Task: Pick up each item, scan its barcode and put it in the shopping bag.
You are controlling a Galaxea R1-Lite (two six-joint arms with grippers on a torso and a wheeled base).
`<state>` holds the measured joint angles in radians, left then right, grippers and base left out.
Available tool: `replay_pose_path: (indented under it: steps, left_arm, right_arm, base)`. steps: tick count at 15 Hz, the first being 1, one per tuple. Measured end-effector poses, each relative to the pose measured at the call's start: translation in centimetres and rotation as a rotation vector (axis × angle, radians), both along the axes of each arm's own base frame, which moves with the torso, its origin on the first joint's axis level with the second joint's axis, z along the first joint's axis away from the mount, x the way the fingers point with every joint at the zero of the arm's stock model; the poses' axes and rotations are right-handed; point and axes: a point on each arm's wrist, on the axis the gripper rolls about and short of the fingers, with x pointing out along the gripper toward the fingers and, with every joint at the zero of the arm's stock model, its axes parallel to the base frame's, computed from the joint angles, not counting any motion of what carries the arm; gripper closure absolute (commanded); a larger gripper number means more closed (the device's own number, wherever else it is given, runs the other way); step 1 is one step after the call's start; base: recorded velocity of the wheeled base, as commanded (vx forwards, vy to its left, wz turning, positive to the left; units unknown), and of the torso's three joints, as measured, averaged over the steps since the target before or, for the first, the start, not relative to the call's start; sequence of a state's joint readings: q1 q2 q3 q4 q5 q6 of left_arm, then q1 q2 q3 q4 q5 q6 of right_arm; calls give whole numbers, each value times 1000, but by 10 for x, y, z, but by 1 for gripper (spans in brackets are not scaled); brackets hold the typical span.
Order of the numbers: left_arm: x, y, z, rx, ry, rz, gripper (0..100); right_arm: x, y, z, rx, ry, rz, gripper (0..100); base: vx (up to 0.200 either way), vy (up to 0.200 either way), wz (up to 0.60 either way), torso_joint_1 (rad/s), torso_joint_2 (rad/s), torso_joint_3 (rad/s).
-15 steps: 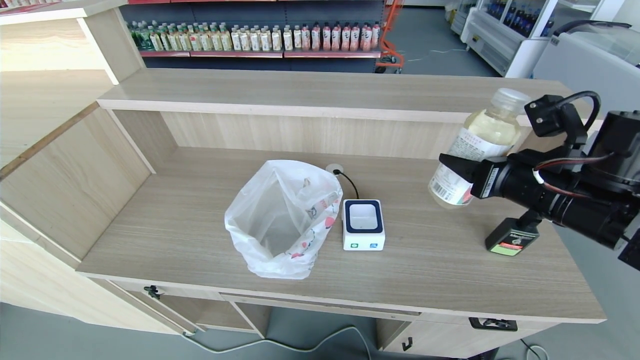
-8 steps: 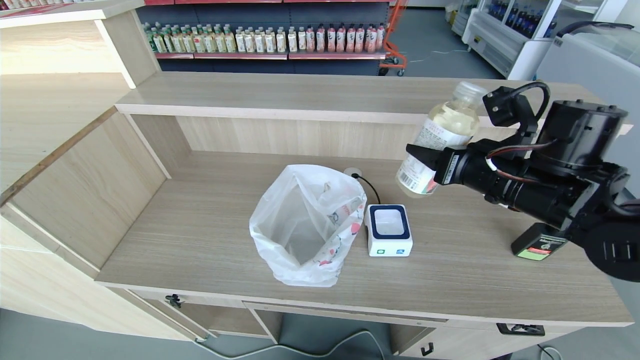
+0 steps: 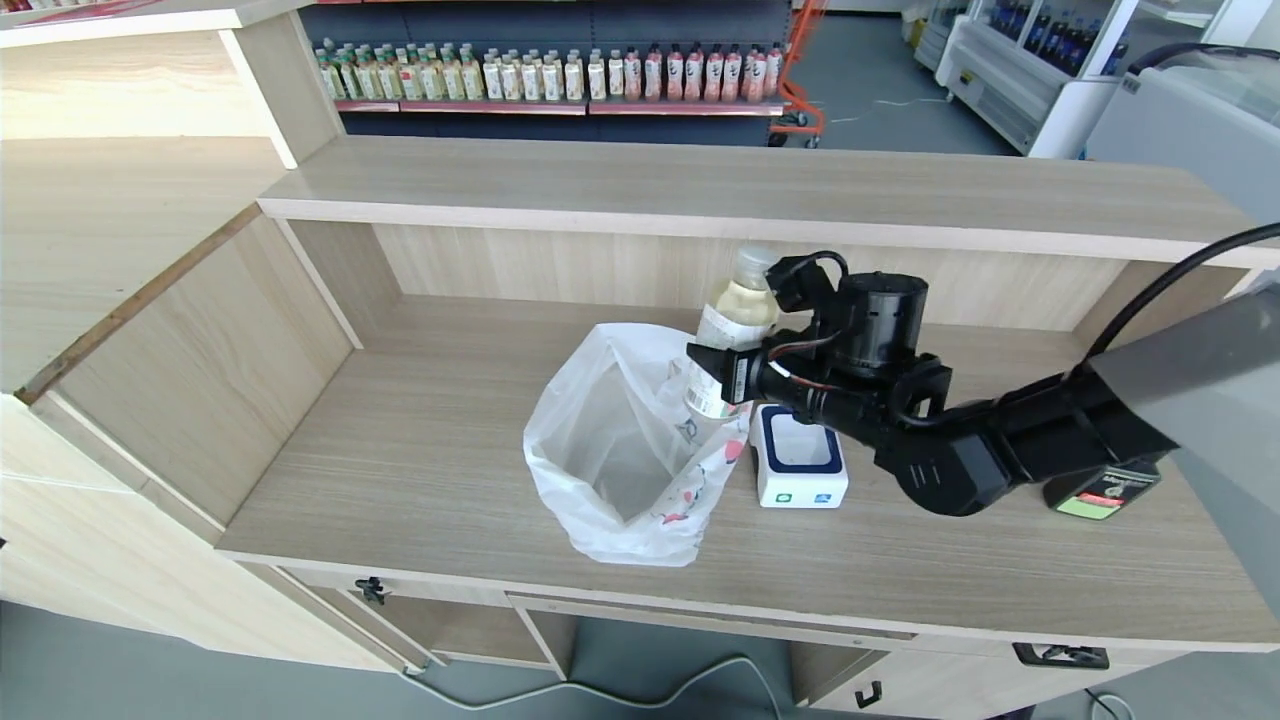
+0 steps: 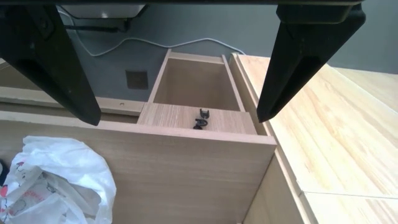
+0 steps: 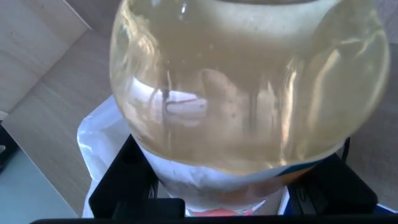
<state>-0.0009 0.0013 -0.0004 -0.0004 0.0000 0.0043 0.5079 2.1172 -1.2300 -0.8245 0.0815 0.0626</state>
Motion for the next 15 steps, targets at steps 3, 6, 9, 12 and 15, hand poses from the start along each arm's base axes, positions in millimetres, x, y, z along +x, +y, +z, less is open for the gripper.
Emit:
replay_pose_path:
  steps: [3, 6, 9, 12, 15]
  left_arm:
    - [0, 0, 0, 2, 0, 1, 0]
    - [0, 0, 0, 4, -1, 1, 0]
    - [0, 0, 0, 4, -1, 1, 0]
    - [0, 0, 0, 4, -1, 1, 0]
    - [0, 0, 0, 3, -1, 1, 0]
  right_arm:
    - [19, 25, -25, -38, -13, 24, 100]
    - [34, 46, -44, -96, -59, 51, 100]
    - [52, 62, -57, -129, -119, 54, 100]
    - [64, 66, -72, -147, -135, 47, 100]
    - [67, 71, -85, -156, -126, 56, 100]
  base:
    - [0, 0, 0, 0, 0, 0]
    - [0, 0, 0, 0, 0, 0]
    - [0, 0, 0, 0, 0, 0]
    - [0, 0, 0, 0, 0, 0]
    - [0, 0, 0, 0, 0, 0]
